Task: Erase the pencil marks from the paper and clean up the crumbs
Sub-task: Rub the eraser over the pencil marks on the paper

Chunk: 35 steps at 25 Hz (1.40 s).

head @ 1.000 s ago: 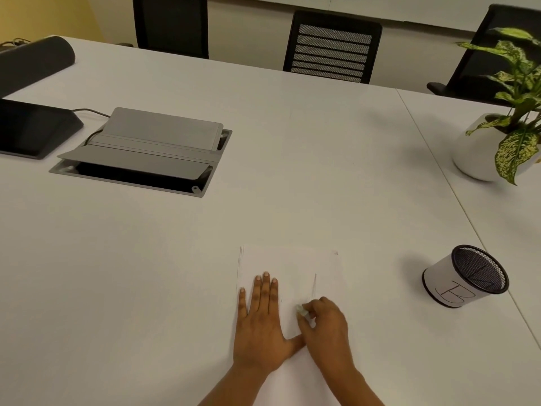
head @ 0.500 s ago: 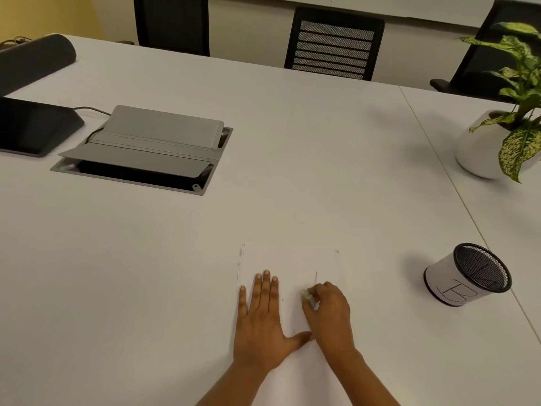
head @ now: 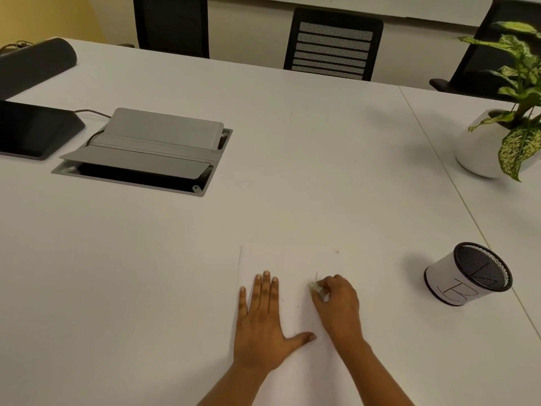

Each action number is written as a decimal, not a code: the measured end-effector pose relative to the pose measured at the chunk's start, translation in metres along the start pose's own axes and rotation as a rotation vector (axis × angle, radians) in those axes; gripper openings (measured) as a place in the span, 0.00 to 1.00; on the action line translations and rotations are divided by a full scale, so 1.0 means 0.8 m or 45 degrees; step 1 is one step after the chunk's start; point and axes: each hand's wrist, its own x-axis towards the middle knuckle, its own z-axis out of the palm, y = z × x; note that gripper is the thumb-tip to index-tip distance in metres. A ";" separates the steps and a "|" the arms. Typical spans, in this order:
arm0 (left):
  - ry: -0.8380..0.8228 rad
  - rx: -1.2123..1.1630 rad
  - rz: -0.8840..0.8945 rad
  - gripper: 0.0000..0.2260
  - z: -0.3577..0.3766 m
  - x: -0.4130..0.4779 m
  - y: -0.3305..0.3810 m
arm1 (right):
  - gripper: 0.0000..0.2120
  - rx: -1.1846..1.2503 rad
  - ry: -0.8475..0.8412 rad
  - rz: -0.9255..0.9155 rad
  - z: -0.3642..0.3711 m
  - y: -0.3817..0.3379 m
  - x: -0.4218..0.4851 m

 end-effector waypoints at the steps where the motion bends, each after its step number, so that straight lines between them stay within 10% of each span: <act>1: 0.001 -0.003 -0.002 0.52 0.000 0.000 0.000 | 0.07 -0.004 0.008 0.017 -0.003 0.001 0.004; 25: 0.013 0.034 0.054 0.44 0.000 0.000 -0.002 | 0.03 -0.057 -0.203 -0.202 -0.007 0.011 -0.055; 35: 0.018 0.022 0.047 0.45 -0.003 -0.001 -0.001 | 0.06 -0.087 0.076 0.167 -0.008 0.006 -0.031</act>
